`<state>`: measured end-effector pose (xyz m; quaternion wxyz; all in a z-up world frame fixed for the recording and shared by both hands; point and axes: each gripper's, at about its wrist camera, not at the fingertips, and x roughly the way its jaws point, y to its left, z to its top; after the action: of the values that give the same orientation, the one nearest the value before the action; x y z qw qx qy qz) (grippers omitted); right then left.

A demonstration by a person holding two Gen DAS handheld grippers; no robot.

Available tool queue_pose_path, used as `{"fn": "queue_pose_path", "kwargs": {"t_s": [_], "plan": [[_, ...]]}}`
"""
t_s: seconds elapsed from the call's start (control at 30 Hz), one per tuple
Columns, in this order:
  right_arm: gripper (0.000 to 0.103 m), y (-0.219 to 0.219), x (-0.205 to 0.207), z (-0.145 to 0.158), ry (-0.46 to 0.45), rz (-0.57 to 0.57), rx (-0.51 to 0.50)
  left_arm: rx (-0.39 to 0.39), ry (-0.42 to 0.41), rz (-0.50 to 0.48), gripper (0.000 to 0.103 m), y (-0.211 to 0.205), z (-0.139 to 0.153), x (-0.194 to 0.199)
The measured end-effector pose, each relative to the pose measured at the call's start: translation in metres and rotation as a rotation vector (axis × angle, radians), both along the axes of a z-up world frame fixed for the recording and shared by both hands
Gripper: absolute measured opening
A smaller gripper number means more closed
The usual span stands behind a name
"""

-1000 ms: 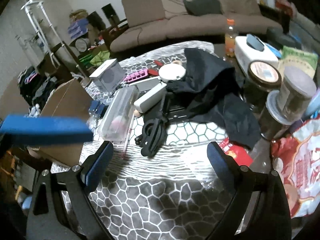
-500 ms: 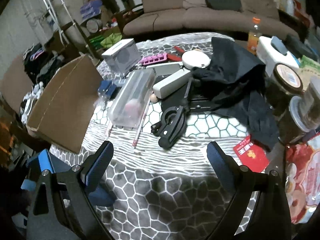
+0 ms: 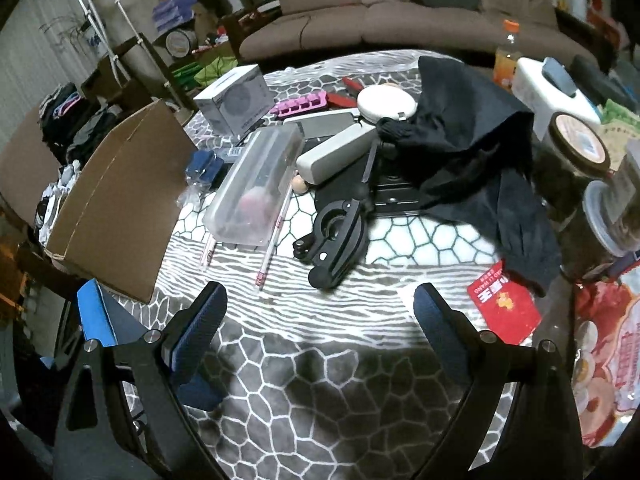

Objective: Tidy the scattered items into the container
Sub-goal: 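Move the right tool toward the white round disc while the left tool holds the Pepsi box, then close the right tool on the white round disc and lift it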

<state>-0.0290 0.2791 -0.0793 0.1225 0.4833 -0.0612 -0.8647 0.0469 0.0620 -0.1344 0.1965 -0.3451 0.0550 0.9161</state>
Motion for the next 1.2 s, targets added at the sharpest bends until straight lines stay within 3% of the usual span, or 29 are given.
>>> {"fn": "queue_pose_path", "kwargs": {"t_s": [0.2,0.37,0.47,0.57,0.63,0.73,0.9,1.03,1.2], "plan": [[0.094,0.003,-0.003,0.008,0.085,0.05,0.069,0.064,0.021,0.001,0.079,-0.021,0.036,-0.002],[0.094,0.007,-0.008,0.017,0.177,0.085,0.145,0.007,0.021,-0.032,0.079,-0.028,0.084,-0.033],[0.094,0.009,-0.032,0.02,0.205,0.039,0.153,0.015,0.026,0.021,0.079,-0.028,0.107,-0.064],[0.094,0.002,-0.064,0.021,0.215,0.006,0.137,0.007,0.039,0.06,0.079,-0.022,0.107,-0.083],[0.092,-0.012,-0.094,0.016,0.214,0.026,0.218,0.02,0.019,0.053,0.079,-0.023,0.099,-0.085],[0.082,-0.027,-0.15,-0.001,0.151,0.045,0.323,0.021,-0.003,0.019,0.079,-0.025,0.089,-0.082],[0.084,-0.016,-0.235,-0.034,0.027,-0.064,0.29,0.054,-0.024,0.016,0.079,-0.035,0.088,-0.087],[0.088,-0.005,-0.271,-0.056,-0.026,-0.097,0.296,0.052,-0.035,0.018,0.079,-0.035,0.087,-0.089],[0.093,0.001,-0.277,-0.07,-0.064,-0.104,0.278,0.057,-0.056,0.008,0.079,-0.036,0.085,-0.091]]}}
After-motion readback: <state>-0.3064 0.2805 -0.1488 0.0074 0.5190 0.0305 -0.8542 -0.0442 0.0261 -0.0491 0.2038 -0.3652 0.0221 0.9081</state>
